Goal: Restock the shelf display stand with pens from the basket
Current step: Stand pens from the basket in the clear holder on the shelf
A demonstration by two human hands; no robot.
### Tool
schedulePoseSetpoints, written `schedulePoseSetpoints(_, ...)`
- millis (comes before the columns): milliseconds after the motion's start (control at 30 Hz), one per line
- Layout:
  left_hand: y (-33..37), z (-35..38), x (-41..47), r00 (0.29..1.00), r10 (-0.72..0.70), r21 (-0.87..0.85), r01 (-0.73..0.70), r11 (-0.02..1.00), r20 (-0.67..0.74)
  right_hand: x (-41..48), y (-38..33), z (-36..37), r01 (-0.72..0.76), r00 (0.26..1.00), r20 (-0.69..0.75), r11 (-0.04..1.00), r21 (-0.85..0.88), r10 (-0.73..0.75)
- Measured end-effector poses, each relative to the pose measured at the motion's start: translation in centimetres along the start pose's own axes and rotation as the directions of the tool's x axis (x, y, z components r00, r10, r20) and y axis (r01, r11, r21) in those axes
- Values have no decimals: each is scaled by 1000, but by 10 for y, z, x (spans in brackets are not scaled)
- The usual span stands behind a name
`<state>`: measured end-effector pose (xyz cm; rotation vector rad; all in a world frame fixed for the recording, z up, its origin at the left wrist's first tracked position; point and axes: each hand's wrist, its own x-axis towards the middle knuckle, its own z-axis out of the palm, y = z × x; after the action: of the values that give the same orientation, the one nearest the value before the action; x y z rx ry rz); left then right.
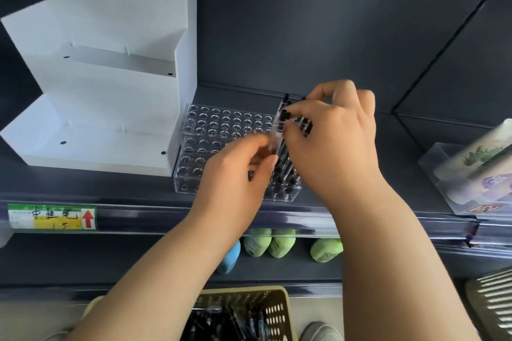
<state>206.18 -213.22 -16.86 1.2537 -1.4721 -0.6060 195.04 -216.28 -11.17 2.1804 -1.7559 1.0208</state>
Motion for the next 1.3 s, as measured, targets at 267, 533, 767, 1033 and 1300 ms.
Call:
schedulePoseSetpoints(267, -5, 9, 1, 998, -4, 333, -16, 943, 59, 4, 8, -10, -46, 997, -62, 993, 107, 53)
schedulePoseSetpoints(533, -13, 1, -2, 988, -43, 395, -21, 918, 151, 4, 6, -13, 13, 983, -185, 988, 156, 17)
schedulePoseSetpoints(767, -27, -43, -49, 968, 135, 641, -240, 729, 209, -60, -16, -16, 191, 960, -236, 967, 166, -149)
schedulePoseSetpoints(1033, -83, -79, -198, 893, -431, 751, 197, 631, 128, -226, -37, 26, 123, 820, 554, 990, 72, -142)
schedulePoseSetpoints(1300, -71, -96, -254, 813, -563, 805, 231, 546, 148, -294, -66, 8, -68, 419, 897, 990, -125, 143)
